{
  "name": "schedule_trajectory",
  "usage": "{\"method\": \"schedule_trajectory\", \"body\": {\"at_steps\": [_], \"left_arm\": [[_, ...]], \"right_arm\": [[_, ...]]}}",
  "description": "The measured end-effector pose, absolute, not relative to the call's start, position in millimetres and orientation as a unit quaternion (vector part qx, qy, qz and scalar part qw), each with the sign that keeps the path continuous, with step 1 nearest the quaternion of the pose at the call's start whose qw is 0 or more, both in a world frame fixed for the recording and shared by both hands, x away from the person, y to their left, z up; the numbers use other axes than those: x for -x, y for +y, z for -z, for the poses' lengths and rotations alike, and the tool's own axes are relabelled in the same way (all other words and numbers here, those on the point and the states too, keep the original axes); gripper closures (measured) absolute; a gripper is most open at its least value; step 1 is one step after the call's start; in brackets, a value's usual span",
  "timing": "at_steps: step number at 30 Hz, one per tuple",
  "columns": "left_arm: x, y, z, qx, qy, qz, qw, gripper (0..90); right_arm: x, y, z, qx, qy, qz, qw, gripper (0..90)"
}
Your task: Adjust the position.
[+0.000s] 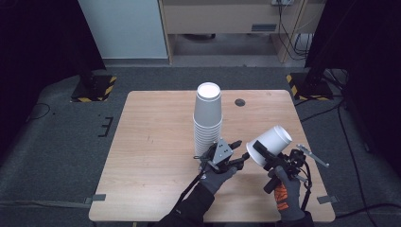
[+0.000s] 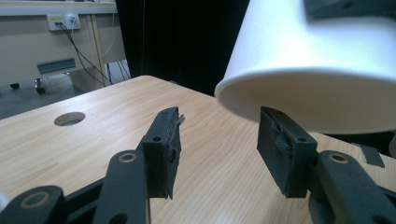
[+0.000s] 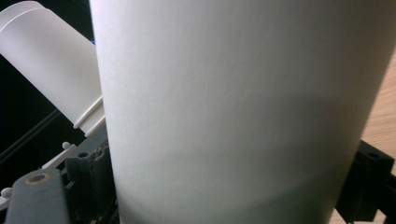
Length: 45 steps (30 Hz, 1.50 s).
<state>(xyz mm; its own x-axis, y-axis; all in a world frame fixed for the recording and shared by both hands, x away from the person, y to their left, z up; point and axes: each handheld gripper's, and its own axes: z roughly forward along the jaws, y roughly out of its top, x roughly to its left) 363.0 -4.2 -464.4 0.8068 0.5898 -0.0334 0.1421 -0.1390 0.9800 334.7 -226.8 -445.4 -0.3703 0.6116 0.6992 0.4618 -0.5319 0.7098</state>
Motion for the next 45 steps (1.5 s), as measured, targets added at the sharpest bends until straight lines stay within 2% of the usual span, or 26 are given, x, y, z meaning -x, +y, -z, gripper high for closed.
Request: {"method": "schedule_trajectory", "body": {"at_steps": [17, 22, 35, 45], "left_arm": [[-369, -17, 458, -0.718, 0.242, -0.192, 0.624, 51.5], [-369, -18, 459, -0.719, 0.238, -0.196, 0.623, 56.1], [-369, -14, 462, -0.720, 0.232, -0.205, 0.621, 77.0], [-366, -12, 465, -0.729, 0.216, -0.195, 0.620, 81.8]], "right_arm": [[-335, -223, 446, -0.555, 0.487, -0.673, 0.044, 13.2], [-335, -221, 447, -0.553, 0.492, -0.671, 0.041, 13.1], [-337, -220, 448, -0.552, 0.497, -0.669, 0.030, 12.6], [-338, -222, 450, -0.555, 0.496, -0.667, 0.034, 11.3]]}}
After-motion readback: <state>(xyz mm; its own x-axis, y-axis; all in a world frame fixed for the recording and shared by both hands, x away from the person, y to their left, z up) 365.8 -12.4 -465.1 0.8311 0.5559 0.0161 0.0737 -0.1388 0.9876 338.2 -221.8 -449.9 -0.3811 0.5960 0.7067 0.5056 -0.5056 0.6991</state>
